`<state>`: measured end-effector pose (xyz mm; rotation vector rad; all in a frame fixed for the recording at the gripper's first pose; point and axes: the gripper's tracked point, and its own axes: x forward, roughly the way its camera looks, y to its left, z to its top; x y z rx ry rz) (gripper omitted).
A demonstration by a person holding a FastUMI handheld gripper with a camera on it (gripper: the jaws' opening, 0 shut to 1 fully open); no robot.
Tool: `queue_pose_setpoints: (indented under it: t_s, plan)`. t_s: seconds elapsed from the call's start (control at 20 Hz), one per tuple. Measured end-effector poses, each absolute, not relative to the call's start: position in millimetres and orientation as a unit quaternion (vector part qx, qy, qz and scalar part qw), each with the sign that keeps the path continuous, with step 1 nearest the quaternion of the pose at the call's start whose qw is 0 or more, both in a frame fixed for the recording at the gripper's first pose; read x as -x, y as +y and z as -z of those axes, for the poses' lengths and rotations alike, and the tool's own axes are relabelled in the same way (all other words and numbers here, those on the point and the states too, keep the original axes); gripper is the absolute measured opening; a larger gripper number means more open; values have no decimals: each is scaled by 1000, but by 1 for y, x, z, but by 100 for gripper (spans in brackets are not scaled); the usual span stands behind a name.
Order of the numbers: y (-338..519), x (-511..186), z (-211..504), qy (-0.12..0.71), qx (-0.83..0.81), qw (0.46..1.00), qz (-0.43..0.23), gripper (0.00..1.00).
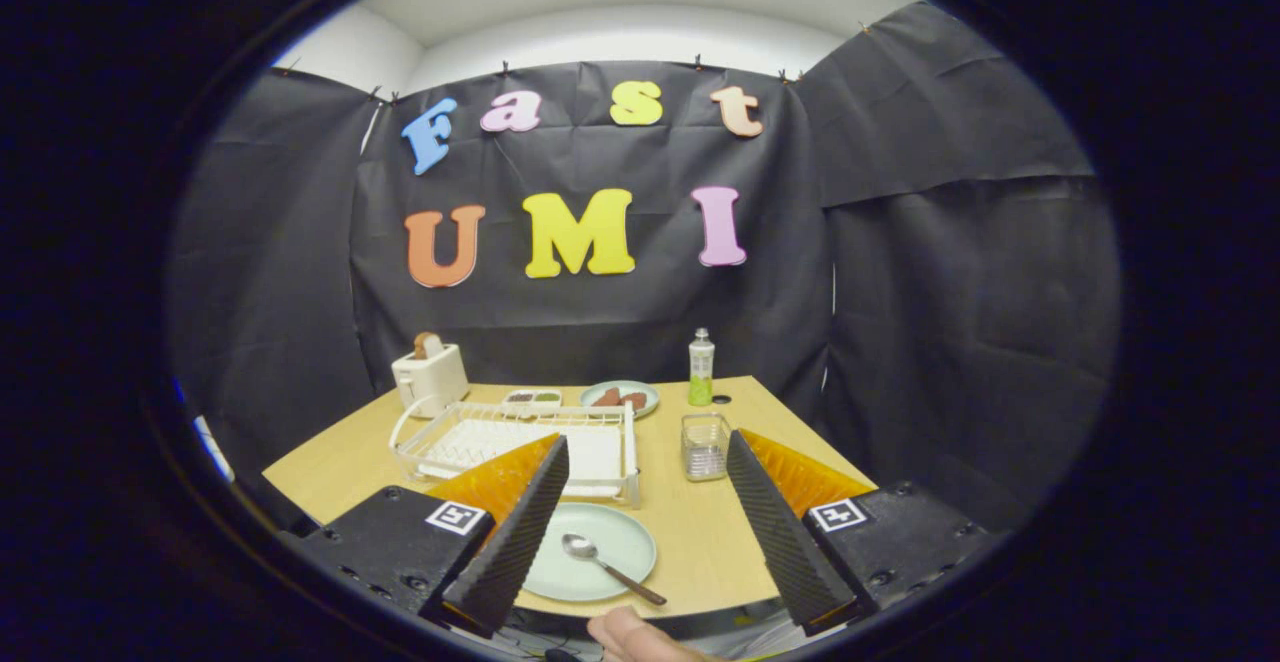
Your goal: Take the plate from the dish rack, then take the spoon from the basket and place it into the plate.
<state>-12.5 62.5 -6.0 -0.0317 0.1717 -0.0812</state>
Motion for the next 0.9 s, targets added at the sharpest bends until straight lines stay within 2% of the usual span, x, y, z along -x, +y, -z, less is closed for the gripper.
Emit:
queue_pose_setpoints:
  t_s: [0.35, 0.9]
  plan:
    - [71, 26, 16, 105, 26, 994, 15, 100]
    - [69, 26, 12, 95, 46, 994, 23, 100]
